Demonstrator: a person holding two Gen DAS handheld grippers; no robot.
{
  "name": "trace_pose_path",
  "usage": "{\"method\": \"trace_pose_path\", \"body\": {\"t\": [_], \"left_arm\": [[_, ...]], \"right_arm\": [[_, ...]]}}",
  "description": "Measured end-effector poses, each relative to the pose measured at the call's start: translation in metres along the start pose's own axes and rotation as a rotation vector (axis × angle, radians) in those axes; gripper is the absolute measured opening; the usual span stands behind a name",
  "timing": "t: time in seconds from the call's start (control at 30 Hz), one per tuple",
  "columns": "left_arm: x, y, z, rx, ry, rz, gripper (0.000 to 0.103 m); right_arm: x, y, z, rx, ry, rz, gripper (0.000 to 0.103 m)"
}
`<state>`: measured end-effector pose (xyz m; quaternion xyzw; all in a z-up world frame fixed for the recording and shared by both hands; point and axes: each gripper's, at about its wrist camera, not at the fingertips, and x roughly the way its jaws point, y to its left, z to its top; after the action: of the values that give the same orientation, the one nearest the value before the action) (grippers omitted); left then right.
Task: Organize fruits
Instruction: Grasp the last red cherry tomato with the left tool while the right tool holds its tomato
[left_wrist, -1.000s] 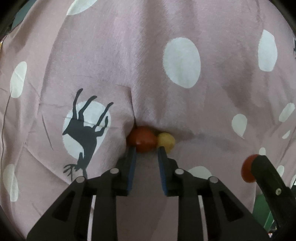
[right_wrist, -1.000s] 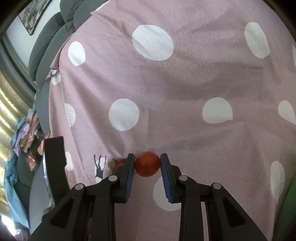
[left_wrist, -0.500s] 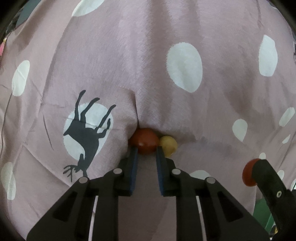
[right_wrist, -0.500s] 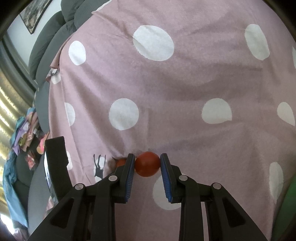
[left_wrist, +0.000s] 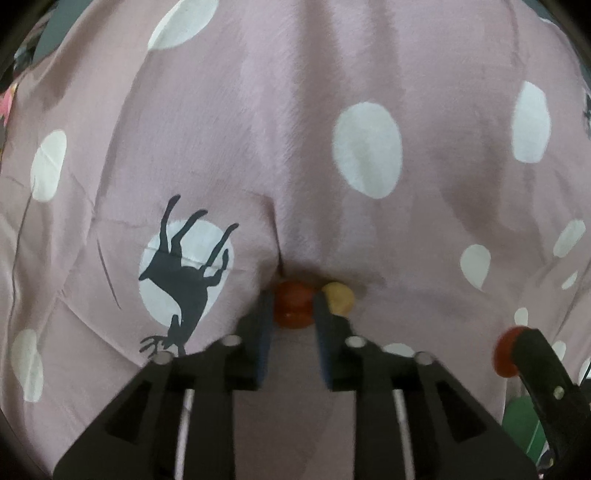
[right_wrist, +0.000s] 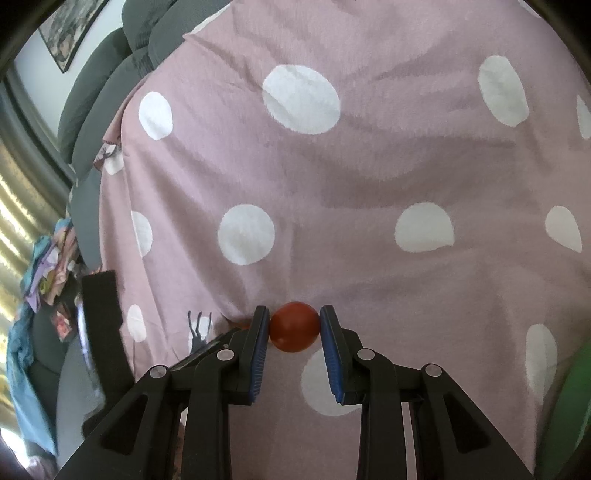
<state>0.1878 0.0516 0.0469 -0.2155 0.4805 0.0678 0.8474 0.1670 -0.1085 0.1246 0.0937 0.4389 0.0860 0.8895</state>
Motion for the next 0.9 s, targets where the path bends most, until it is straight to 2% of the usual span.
{"method": "trace_pose_path", "body": {"t": [0.07,0.17,0.33,0.4,0.43,0.57,0.67,0.73,0.8,0.9], "left_arm": [[0.000,-0.002,0.003,0.014,-0.009,0.006,0.027],[0.001,-0.005,0.003,0.031,-0.022,-0.003,0.035],[0.009,-0.020,-0.002,0.074,-0.026,0.016,0.037],[0.016,-0.022,-0.001,0.051,0.009,-0.027,0.047],[0.024,-0.021,0.000,0.022,0.056,-0.071,0.047],[0.020,-0.026,-0.001,0.045,0.047,-0.068,0.045],[0.018,-0.031,-0.004,0.063,0.044,-0.065,0.038],[0.015,-0.030,-0.012,0.067,0.043,-0.065,0.026],[0.015,-0.029,-0.020,0.067,0.061,-0.087,0.026],[0.022,-0.019,-0.018,0.078,0.042,-0.075,0.026]], "right_arm": [[-0.001,0.000,0.000,0.000,-0.003,0.001,0.030],[0.000,0.000,0.000,0.001,0.000,0.001,0.030],[0.002,0.001,0.001,0.003,0.007,-0.003,0.030],[0.002,0.001,0.001,0.004,0.008,-0.003,0.030],[0.001,0.001,0.001,0.004,0.006,-0.003,0.030],[-0.001,0.000,0.002,0.007,-0.003,-0.009,0.030],[-0.003,-0.002,0.001,0.015,-0.002,-0.008,0.030],[-0.004,-0.002,0.001,0.018,-0.002,-0.009,0.030],[-0.007,-0.002,0.001,0.018,-0.006,-0.009,0.030],[-0.010,-0.001,0.002,0.015,-0.012,-0.009,0.030]]}}
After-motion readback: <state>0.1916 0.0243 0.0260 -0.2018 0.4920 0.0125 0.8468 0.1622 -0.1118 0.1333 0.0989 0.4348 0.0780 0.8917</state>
